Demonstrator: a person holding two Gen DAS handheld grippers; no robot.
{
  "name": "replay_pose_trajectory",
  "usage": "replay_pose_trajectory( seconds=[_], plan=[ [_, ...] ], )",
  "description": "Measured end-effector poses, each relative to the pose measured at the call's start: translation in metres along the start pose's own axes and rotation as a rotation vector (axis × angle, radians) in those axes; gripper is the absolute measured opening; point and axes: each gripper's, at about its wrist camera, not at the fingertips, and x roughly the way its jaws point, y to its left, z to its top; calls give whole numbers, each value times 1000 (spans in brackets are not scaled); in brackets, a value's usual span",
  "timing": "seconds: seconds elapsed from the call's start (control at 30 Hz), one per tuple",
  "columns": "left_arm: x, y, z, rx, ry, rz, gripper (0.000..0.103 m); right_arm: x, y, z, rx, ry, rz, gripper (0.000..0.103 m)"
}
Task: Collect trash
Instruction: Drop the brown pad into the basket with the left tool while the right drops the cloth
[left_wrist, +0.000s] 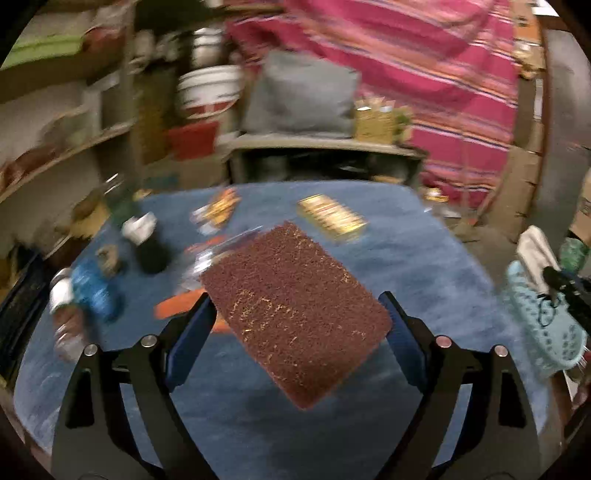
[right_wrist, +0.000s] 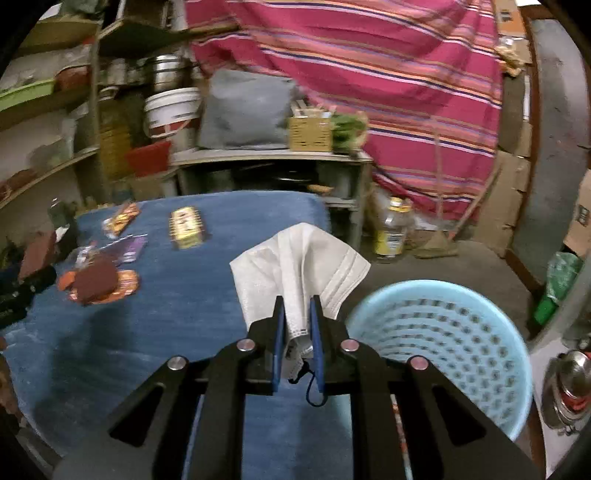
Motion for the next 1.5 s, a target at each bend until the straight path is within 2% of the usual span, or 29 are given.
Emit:
replay_pose_trajectory(
  seconds=[0.13, 0.37, 0.6, 0.8, 1.03, 1.13, 1.23, 1.47, 1.5],
  plan=[
    [1, -59, 13, 74, -33, -101, 86, -8, -38, -2, 25, 0, -55, 14],
    [19, -158, 15, 172, -33, -267, 86, -15, -106, -10, 94, 18, -123, 14],
    [30, -227, 7, 258, -25, -357, 86, -9, -154, -23, 158, 44, -177, 14],
    [40, -271, -2, 311, -5, -425, 86, -6, -171, -29, 181, 61, -195, 14],
    [63, -292, -1, 348, 44, -439, 88, -10, -174, -32, 196, 67, -196, 14],
    [66, -289, 1, 331, 64, -463, 96, -8, -174, -32, 199, 72, -198, 14],
    [63, -285, 2, 328, 53, -465, 97, -6, -173, -32, 199, 79, -199, 14],
    [49, -254, 10, 288, 0, -407, 97, 5, -160, -32, 191, 96, -186, 15],
    [46, -245, 12, 278, -12, -394, 97, 7, -157, -32, 191, 96, -185, 17]
  ],
)
